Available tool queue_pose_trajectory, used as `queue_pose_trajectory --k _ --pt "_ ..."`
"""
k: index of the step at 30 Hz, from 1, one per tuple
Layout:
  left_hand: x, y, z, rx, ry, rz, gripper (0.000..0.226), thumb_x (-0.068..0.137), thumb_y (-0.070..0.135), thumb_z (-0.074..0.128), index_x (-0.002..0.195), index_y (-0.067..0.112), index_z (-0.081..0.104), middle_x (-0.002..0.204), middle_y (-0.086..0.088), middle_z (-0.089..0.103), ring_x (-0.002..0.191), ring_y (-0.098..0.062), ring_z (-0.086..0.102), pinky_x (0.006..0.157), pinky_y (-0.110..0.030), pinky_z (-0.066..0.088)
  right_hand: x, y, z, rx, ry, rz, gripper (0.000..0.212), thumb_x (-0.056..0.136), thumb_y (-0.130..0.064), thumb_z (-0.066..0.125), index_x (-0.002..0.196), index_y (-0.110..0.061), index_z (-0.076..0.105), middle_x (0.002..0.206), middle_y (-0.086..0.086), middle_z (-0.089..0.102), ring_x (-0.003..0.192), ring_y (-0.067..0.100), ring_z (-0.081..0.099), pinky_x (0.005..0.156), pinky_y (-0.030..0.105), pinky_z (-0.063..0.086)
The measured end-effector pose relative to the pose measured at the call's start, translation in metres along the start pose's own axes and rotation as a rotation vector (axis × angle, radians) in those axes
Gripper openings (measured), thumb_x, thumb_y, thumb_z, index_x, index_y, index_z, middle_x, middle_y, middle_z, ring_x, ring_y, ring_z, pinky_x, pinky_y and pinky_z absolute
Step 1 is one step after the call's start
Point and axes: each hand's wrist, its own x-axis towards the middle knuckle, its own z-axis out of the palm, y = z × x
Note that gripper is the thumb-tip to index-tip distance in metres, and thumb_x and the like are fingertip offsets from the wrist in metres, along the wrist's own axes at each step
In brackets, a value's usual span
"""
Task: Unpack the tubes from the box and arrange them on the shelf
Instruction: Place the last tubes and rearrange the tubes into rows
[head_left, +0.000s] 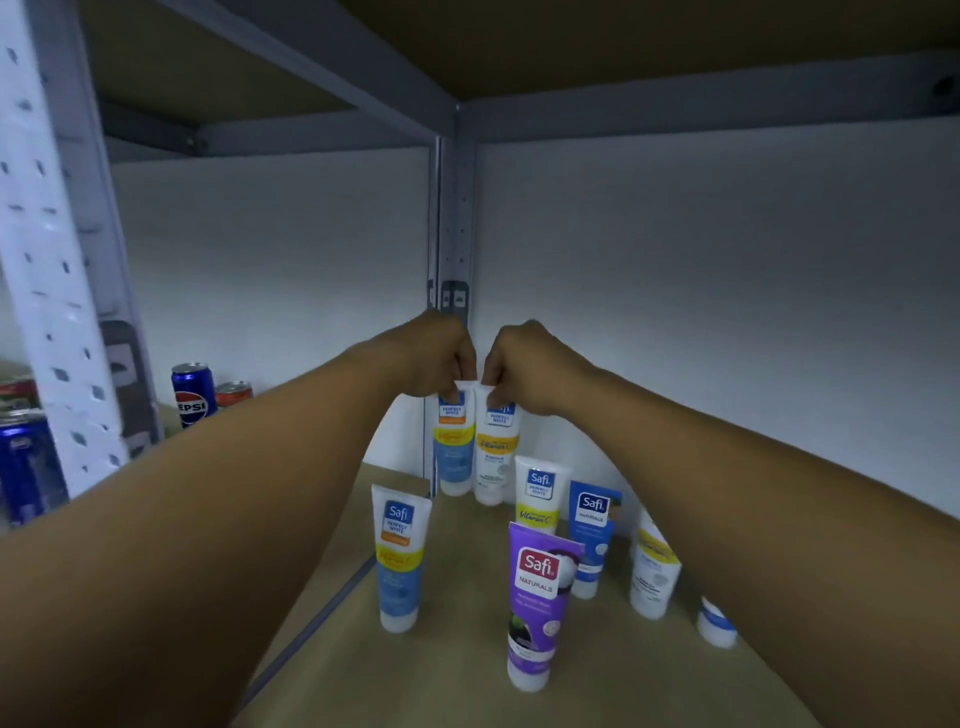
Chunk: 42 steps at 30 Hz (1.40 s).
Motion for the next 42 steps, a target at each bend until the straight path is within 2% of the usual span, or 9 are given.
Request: queue_pose_trajectory --k 9,12,15,17,21,25,28,32,42 --pt "-0.048 0.072 -0.094 0.055 0.207 0.04 0.024 0.074 0.008 0.081 0.096 0.017 0.077 0.084 0.006 0.068 0.082 -0.01 0.064 0.073 -0.022 0.045 -0.068 -0.027 -0.122 -0.029 0.18 -0.017 0.026 0.07 -0.017 0.084 0.096 -0.011 0.078 0.095 0.005 0.074 0.08 0.013 0.063 0.078 0.028 0.055" --pt "-0.07 0.101 -0.105 0.026 0.211 0.063 0.023 0.075 0.011 0.081 0.096 0.021 0.077 0.081 0.012 0.068 0.083 -0.009 0.066 0.074 -0.024 0.049 -0.108 -0.032 -0.15 -0.056 0.183 -0.003 0.024 0.073 -0.017 0.082 0.096 -0.011 0.078 0.094 0.003 0.074 0.08 0.011 0.063 0.076 0.025 0.053" --pt "-0.095 0.131 -0.099 -0.024 0.157 0.114 0.022 0.077 0.012 0.081 0.096 0.021 0.076 0.077 0.017 0.067 0.075 0.002 0.064 0.065 -0.013 0.048 -0.152 -0.03 -0.161 -0.069 0.151 0.036 0.024 0.073 -0.018 0.083 0.095 -0.011 0.078 0.092 0.003 0.075 0.08 0.013 0.064 0.074 0.025 0.051" --pt "-0.111 0.149 -0.085 -0.047 0.116 0.151 0.022 0.076 0.012 0.081 0.096 0.021 0.077 0.077 0.018 0.068 0.072 0.006 0.063 0.061 -0.011 0.045 -0.182 -0.025 -0.159 -0.076 0.112 0.065 0.023 0.073 -0.019 0.083 0.094 -0.012 0.078 0.09 0.003 0.075 0.078 0.013 0.064 0.071 0.023 0.047" --pt "-0.136 0.18 -0.044 -0.113 -0.002 0.226 0.024 0.074 0.01 0.083 0.096 0.019 0.078 0.078 0.016 0.072 0.077 0.0 0.07 0.074 -0.023 0.056 -0.243 -0.018 -0.143 -0.053 0.013 0.122 0.021 0.074 -0.022 0.083 0.093 -0.016 0.078 0.087 -0.001 0.074 0.075 0.011 0.064 0.067 0.022 0.043" --pt "-0.154 0.204 0.005 -0.156 -0.071 0.268 0.024 0.075 0.011 0.082 0.096 0.021 0.077 0.079 0.017 0.072 0.077 0.004 0.068 0.071 -0.014 0.052 -0.293 -0.006 -0.114 0.004 -0.057 0.194 0.021 0.073 -0.022 0.084 0.093 -0.017 0.077 0.08 -0.004 0.071 0.075 0.011 0.066 0.066 0.021 0.046" --pt "-0.16 0.215 0.036 -0.187 -0.112 0.275 0.025 0.075 0.011 0.082 0.097 0.021 0.077 0.085 0.011 0.075 0.08 0.0 0.07 0.075 -0.019 0.054 -0.319 0.003 -0.091 0.042 -0.1 0.253 0.02 0.072 -0.023 0.084 0.09 -0.019 0.077 0.079 -0.006 0.068 0.075 0.011 0.065 0.069 0.023 0.05" --pt "-0.162 0.225 0.056 -0.207 -0.135 0.296 0.025 0.077 0.01 0.081 0.098 0.021 0.077 0.085 0.012 0.074 0.08 0.001 0.069 0.075 -0.016 0.053 -0.339 0.009 -0.07 0.05 -0.146 0.251 0.018 0.077 -0.021 0.081 0.093 -0.016 0.077 0.076 -0.008 0.064 0.076 0.01 0.062 0.06 0.015 0.042" --pt "-0.176 0.221 0.074 -0.272 -0.043 0.307 0.026 0.085 0.018 0.075 0.109 0.026 0.073 0.103 0.013 0.073 0.087 0.004 0.063 0.07 -0.002 0.043 -0.361 0.012 -0.051 0.321 -0.023 0.32 0.019 0.077 -0.023 0.081 0.095 -0.019 0.077 0.089 -0.006 0.075 0.083 0.005 0.069 0.082 0.033 0.058"
